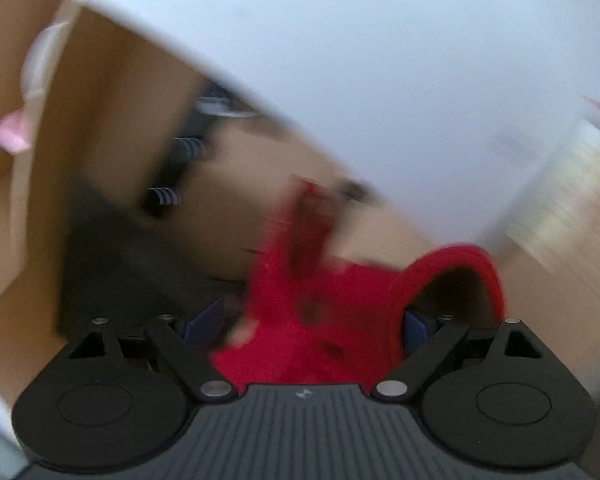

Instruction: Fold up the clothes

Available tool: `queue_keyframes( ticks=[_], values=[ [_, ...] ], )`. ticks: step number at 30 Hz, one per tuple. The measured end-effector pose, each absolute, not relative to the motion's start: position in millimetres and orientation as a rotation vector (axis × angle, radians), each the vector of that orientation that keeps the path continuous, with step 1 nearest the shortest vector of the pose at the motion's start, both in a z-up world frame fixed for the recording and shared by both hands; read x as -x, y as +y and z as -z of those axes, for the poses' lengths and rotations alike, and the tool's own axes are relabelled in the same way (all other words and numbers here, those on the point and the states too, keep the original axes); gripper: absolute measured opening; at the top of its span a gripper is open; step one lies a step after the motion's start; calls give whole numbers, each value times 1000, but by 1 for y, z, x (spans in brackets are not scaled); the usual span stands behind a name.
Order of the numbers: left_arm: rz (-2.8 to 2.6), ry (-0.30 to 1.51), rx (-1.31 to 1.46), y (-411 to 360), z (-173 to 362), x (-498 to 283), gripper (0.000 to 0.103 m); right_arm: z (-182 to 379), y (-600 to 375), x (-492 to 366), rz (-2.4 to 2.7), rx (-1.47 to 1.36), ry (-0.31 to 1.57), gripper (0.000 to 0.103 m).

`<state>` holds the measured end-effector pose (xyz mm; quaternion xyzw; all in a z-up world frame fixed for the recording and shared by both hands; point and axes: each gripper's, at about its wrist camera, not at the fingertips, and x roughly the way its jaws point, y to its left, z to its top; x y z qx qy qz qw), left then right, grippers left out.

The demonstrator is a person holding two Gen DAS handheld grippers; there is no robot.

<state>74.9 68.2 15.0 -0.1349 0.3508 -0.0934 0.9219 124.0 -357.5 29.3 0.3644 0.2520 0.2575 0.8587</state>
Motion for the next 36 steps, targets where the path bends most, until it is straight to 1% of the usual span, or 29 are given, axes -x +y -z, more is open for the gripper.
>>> queue_keyframes(
  ticks=[3, 7, 12, 15, 18, 22, 23, 24, 26, 29, 32, 36],
  values=[
    [170, 660, 208, 71, -25, -53, 103, -79, -302, -160, -690, -646, 459, 92],
    [135, 623, 214, 80, -31, -25, 103, -117, -204, -207, -877, -473, 435, 92],
    [82, 602, 258, 93, -33, 6, 103, -111, -72, -247, -1038, -288, 541, 93],
    [42, 603, 283, 102, -31, 22, 103, -91, -4, -257, -1118, -200, 629, 93],
    [43, 597, 325, 112, -33, 17, 103, -64, 48, -255, -1138, -114, 743, 94],
    [44, 590, 381, 125, -36, 10, 103, -56, 23, -224, -1125, -70, 729, 94],
    [44, 588, 394, 128, -36, 8, 103, -54, 15, -216, -1122, -62, 721, 95],
    [44, 586, 408, 132, -37, 6, 103, -53, 7, -208, -1119, -53, 713, 100],
    [45, 582, 436, 138, -38, 3, 103, -62, -26, -197, -1059, -33, 647, 103],
    [95, 565, 483, 144, -44, -13, 103, -60, -74, -180, -914, 21, 571, 103],
    [208, 531, 505, 140, -56, -49, 103, -46, -116, -159, -778, 85, 528, 103],
    [268, 515, 439, 129, -68, -95, 103, -3, -152, -132, -591, 187, 555, 103]
  ],
)
